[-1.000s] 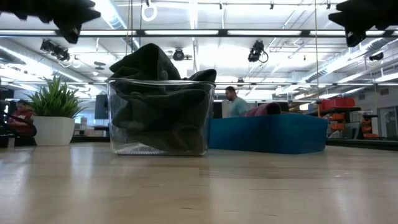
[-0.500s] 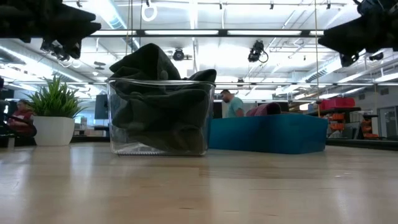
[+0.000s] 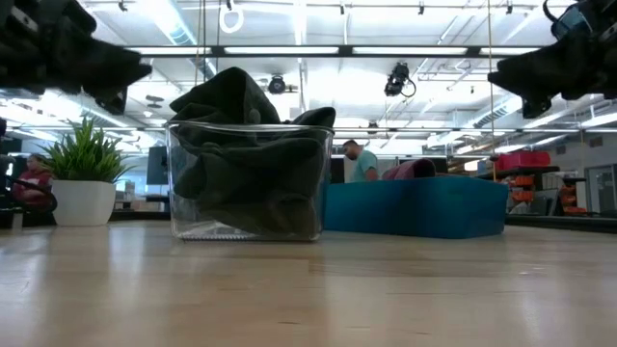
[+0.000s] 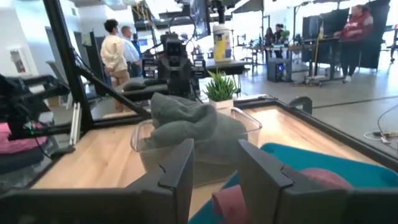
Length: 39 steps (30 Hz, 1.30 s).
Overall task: Pick & Place hat
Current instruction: Return to Home Position
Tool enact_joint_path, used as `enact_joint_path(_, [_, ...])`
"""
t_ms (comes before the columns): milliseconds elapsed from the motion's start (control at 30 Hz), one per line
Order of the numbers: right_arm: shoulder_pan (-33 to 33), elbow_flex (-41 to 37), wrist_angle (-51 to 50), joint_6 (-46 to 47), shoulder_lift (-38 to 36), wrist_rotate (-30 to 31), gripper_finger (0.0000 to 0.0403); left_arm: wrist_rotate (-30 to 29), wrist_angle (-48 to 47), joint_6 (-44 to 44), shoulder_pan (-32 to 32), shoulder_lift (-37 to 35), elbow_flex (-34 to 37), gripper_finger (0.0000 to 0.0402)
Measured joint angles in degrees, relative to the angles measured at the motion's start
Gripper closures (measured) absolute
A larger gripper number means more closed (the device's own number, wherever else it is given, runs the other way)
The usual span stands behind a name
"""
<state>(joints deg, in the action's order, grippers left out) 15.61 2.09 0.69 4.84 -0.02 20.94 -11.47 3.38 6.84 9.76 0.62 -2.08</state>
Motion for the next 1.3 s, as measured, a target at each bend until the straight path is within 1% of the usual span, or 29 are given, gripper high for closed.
enact_joint_path(100, [0.0,-0.1,-0.4,-0.5,0.0,0.1,0.0279,0.3,-0.2,0.0,0.0,0.1,1.6,0.0283])
enact_joint_path(333, [0.0,-0.1,-0.4,-0.8,0.3,0.1,0.0279,0.8,-0.5,-0.2,0.0,1.6,1.5,0.0283])
enact_joint_path(567, [0.0,-0.1,-0.4,-0.9,0.3,0.1,0.0279,0.7,-0.3,3.0,0.0,1.6,1.5,0.0283])
enact_joint_path(1300, [0.0,-0.1,-0.4,-0.9,0.3,0.0,0.0279,0.6,-0.1,3.0,0.0,1.6,1.6,0.0283])
